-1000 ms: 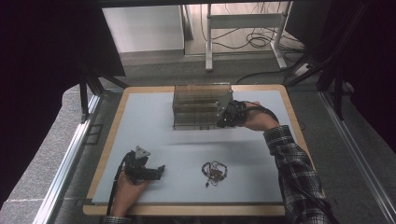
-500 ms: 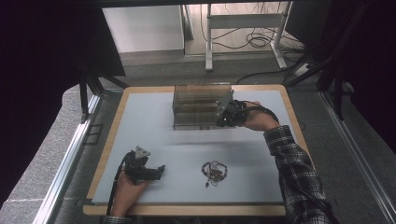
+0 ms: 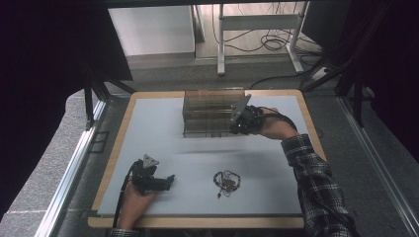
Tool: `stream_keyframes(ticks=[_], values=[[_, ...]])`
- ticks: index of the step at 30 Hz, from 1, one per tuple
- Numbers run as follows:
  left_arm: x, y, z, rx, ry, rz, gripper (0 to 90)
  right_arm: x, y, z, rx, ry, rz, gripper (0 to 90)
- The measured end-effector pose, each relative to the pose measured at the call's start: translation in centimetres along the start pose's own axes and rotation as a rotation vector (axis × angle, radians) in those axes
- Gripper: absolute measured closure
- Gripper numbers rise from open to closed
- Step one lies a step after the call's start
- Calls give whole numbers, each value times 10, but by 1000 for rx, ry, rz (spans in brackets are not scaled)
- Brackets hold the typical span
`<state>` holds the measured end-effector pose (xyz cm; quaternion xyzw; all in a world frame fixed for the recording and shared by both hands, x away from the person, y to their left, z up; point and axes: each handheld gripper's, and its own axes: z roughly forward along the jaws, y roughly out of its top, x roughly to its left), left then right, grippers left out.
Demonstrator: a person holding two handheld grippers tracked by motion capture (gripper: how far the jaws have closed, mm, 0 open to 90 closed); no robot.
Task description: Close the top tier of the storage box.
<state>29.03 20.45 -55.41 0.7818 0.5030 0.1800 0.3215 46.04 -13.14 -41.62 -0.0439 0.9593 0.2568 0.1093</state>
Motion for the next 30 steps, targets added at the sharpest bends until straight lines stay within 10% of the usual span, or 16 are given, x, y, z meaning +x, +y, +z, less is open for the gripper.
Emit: stream_keyframes(ticks=[30], values=[[0,0,0,0,0,0,6,29,-5,-6,-57,-58,101,663]])
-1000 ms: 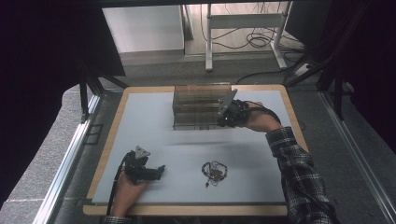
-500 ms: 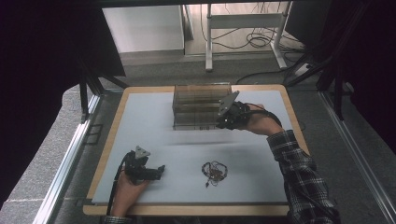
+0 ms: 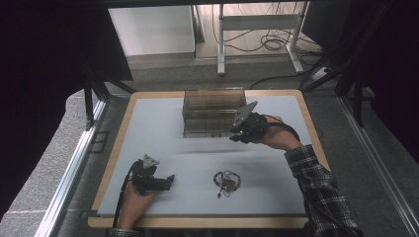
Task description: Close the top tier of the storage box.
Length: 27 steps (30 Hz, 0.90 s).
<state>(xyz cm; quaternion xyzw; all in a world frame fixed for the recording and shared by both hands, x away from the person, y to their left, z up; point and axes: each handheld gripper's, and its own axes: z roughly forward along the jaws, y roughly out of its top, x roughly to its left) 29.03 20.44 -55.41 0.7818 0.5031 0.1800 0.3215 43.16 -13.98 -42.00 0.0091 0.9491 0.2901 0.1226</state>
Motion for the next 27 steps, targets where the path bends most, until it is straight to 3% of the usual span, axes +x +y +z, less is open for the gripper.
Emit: stream_keyframes(ticks=[27], values=[[0,0,0,0,0,-1,6,33,-21,14,-46,-8,125,567]])
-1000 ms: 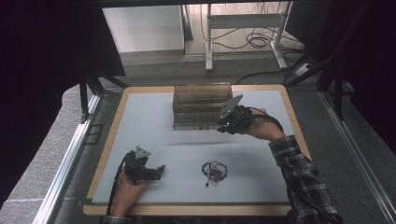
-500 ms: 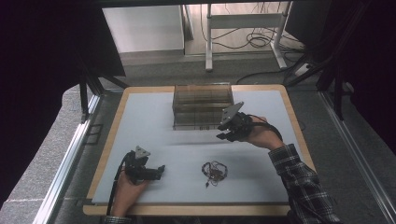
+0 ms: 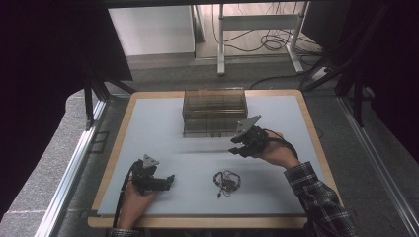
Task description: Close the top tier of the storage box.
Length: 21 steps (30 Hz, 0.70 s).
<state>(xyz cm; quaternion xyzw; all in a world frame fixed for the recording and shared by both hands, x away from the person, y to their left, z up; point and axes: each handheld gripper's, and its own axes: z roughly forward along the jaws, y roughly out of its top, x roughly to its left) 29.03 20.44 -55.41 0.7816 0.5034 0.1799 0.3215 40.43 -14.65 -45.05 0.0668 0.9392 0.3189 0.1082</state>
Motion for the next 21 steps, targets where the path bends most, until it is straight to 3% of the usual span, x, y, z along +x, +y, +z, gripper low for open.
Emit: stream_keyframes(ticks=[21], values=[[0,0,0,0,0,3,6,29,-16,16,-39,16,85,478]])
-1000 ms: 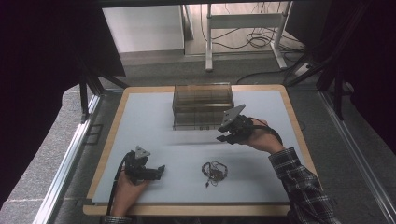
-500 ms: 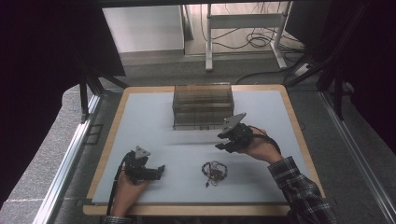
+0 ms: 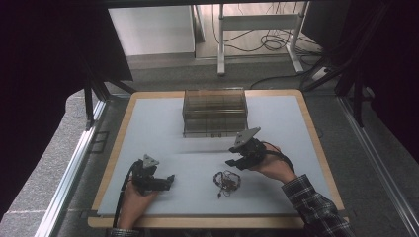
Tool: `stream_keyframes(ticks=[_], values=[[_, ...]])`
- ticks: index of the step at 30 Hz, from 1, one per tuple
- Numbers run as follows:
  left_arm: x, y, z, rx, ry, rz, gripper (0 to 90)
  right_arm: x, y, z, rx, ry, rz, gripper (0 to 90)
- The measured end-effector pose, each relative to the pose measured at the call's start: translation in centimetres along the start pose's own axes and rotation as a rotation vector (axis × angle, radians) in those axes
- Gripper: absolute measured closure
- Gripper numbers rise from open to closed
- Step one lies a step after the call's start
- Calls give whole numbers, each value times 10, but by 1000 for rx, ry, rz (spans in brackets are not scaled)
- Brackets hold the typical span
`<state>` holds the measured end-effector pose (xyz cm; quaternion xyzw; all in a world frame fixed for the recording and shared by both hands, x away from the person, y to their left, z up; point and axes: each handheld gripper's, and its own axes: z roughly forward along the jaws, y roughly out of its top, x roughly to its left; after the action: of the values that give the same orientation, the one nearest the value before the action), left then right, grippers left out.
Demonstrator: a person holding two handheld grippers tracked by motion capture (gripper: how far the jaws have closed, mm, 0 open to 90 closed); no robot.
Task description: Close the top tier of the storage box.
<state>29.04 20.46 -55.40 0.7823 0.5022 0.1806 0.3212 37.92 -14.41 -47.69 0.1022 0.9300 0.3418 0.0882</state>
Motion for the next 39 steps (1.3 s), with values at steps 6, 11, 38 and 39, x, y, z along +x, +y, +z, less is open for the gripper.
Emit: stream_keyframes(ticks=[6,11,38,39], values=[[0,0,0,0,0,0,6,9,-5,2,-14,2,19,451],[0,0,0,0,0,0,6,14,-8,3,-20,2,35,428],[0,0,0,-4,0,-7,5,45,-8,18,-20,66,68,357],[0,0,0,-4,0,-6,6,46,-8,19,-18,69,63,358]])
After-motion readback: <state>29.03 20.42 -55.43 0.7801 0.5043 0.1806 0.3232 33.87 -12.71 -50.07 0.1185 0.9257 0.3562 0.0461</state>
